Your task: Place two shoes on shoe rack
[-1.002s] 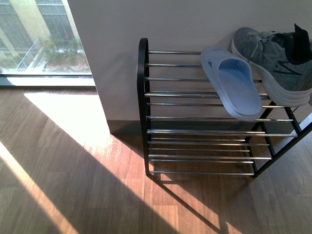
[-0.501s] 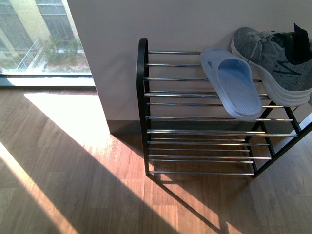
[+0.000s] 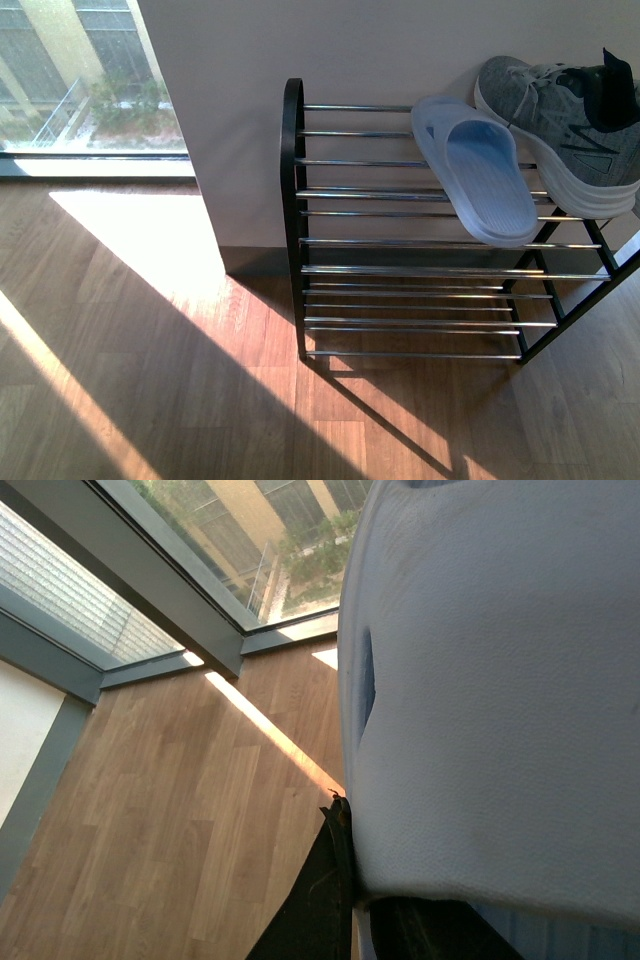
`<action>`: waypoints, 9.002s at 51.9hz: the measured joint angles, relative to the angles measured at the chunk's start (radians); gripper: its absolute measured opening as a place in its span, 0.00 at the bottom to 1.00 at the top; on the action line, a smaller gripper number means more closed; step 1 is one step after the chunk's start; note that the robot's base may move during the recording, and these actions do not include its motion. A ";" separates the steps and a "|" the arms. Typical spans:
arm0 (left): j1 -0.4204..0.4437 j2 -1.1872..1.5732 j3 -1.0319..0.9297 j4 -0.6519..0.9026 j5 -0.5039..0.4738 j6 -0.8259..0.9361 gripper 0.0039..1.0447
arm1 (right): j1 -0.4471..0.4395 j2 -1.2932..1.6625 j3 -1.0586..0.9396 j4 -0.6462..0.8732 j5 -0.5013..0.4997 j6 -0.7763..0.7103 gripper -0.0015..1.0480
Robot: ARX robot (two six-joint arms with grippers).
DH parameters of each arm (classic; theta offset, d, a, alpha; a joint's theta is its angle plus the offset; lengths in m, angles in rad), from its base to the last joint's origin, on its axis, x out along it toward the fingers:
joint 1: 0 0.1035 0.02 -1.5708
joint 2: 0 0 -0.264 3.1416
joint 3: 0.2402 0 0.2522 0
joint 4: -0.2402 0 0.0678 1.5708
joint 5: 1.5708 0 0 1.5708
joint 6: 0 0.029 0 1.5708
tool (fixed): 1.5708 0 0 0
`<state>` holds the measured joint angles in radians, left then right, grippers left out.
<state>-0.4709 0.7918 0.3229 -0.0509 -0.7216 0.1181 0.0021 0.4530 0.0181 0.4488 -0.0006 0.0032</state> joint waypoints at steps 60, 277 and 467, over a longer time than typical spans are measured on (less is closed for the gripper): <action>0.000 0.000 0.000 0.000 0.000 0.000 0.02 | 0.000 -0.446 0.000 -0.447 0.001 0.000 0.02; 0.349 -0.439 -0.264 0.342 0.608 -0.130 0.01 | -0.001 -0.448 0.000 -0.449 0.003 0.000 0.91; 0.468 -0.776 -0.309 0.051 0.721 -0.125 0.91 | -0.001 -0.449 0.000 -0.449 0.002 -0.001 0.91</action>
<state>-0.0032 0.0158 0.0139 -0.0002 -0.0002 -0.0071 0.0013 0.0044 0.0181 -0.0002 0.0010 0.0025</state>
